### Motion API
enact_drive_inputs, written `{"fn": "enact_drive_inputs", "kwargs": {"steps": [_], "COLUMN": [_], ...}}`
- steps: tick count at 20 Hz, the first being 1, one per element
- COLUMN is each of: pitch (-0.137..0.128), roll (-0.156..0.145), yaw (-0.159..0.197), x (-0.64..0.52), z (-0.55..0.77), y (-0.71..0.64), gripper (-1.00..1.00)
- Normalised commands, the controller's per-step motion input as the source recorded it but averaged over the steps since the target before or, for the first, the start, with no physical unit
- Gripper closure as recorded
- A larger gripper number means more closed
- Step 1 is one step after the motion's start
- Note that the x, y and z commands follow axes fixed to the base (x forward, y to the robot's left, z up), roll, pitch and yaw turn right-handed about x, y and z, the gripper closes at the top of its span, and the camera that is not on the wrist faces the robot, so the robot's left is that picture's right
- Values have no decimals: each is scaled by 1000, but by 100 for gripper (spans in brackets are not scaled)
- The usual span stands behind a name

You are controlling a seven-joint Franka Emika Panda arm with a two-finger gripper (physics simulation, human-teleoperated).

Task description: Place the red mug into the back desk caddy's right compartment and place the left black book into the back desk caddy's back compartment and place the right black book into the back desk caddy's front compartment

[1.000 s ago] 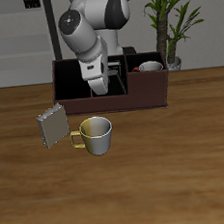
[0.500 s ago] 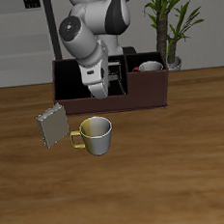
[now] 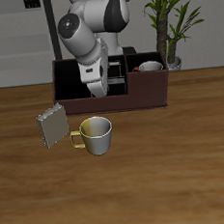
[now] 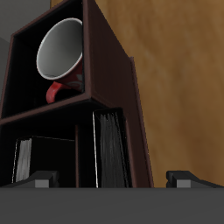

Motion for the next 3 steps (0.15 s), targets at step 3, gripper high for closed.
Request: {"fn": "enact_drive_inputs", "kwargs": {"steps": [3], "pitch": [-49], "roll": [-22], "yaw": [-23], "x": [-14], "z": [258], "y": [-73], "gripper": [-100]}}
